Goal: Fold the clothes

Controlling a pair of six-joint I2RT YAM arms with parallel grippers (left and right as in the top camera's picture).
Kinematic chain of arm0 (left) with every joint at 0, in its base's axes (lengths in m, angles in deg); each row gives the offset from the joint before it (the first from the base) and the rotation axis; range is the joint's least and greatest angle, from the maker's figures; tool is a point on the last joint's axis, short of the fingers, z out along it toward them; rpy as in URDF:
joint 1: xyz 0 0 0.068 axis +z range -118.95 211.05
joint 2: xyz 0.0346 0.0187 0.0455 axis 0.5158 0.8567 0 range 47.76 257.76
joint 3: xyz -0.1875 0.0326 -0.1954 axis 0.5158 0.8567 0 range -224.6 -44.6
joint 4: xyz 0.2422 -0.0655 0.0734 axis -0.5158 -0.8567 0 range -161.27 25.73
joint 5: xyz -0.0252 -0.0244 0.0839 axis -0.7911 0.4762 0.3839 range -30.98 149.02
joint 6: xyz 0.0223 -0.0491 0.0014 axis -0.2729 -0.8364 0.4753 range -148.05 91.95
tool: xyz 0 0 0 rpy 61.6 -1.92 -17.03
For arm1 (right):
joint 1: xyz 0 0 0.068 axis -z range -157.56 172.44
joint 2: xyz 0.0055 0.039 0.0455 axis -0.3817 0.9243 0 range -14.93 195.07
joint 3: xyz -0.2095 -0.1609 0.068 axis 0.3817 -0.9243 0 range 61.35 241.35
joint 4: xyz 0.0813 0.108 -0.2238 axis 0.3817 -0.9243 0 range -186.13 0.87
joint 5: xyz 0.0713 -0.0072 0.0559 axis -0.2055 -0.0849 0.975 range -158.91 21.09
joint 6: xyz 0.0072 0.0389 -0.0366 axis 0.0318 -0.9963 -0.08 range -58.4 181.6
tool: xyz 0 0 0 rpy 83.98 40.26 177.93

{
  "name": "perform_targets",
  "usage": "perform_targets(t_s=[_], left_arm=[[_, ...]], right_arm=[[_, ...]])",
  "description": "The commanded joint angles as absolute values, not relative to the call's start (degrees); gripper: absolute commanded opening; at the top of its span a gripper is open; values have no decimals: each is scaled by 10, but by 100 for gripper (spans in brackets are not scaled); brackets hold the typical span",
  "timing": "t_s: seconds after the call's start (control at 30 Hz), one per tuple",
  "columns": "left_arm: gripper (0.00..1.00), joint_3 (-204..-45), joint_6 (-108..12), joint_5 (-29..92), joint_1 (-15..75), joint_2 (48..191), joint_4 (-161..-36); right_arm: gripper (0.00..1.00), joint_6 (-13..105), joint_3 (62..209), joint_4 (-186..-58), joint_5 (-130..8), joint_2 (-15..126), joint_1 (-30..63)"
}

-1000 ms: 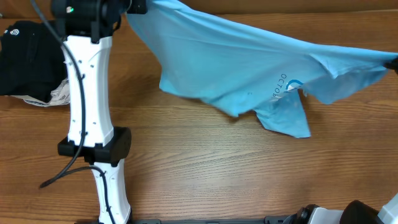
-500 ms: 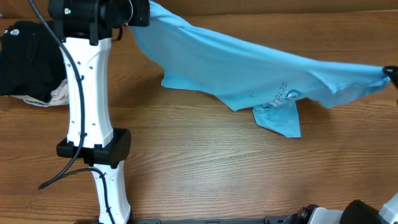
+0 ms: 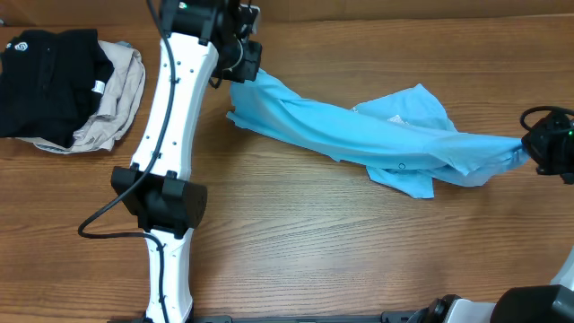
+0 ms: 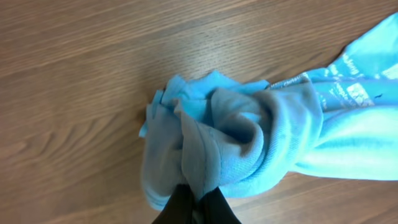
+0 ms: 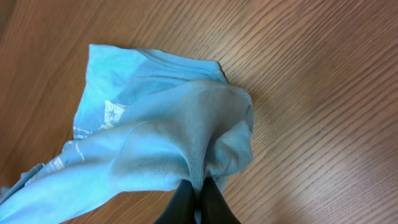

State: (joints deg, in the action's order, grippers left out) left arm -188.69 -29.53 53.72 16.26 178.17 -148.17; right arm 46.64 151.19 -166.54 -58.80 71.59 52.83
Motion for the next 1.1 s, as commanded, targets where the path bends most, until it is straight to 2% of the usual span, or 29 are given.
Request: perform_targets(t_s=[0.0, 0.3, 0.33, 0.37, 0.4, 0.43, 0.47, 0.67, 0.8, 0.93, 1.07], left_arm=[[4, -1819, -278, 547, 153, 1779, -1427], [6, -1684, -252, 545, 145, 1779, -1194], [17, -1677, -252, 545, 144, 1779, -1177], [40, -1670, -252, 545, 144, 1779, -1157], [72, -1666, -252, 545, 144, 1779, -1144], [97, -1665, -247, 546, 144, 1779, -1138], [100, -1665, -235, 546, 145, 1779, -1137], [100, -1690, -277, 596, 173, 1778, -1202], [99, -1672, -286, 526, 218, 1778, -1228], [83, -1634, -278, 469, 248, 1778, -1218], [78, -1591, -279, 451, 256, 1778, -1195]], right_arm=[[4, 471, 1497, -1654, -593, 711, 534], [4, 471, 1497, -1645, -595, 711, 534], [4, 471, 1497, -1644, -595, 711, 534], [4, 471, 1497, -1643, -595, 711, 534], [4, 471, 1497, -1643, -595, 711, 534], [4, 471, 1497, -1644, -595, 711, 534], [4, 471, 1497, -1644, -595, 711, 534], [4, 482, 1497, -1644, -595, 711, 533], [5, 484, 1497, -1644, -595, 711, 533], [5, 484, 1497, -1641, -595, 711, 533], [5, 486, 1497, -1642, -595, 711, 533]])
